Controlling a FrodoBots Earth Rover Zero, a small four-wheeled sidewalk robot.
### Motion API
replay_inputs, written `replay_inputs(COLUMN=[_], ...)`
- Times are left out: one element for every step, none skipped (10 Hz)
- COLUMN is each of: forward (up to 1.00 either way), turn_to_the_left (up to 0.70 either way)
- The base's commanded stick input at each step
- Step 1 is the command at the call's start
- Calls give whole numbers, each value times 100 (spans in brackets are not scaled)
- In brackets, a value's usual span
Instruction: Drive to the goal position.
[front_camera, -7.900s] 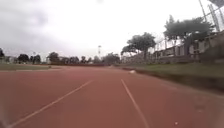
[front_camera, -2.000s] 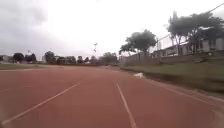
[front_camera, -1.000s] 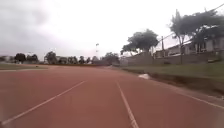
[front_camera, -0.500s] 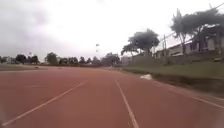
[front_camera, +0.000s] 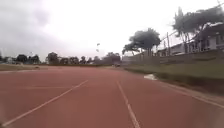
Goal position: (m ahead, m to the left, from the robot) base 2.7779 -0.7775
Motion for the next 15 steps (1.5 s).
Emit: replay_inputs(forward=[70, 70, 70, 70, 70, 70, 0, 0, 0, 0, 0, 0, 0, 0, 0], turn_to_the_left=[0, 0, 0, 0, 0, 0, 0, 0, 0, 0, 0, 0, 0, 0, 0])
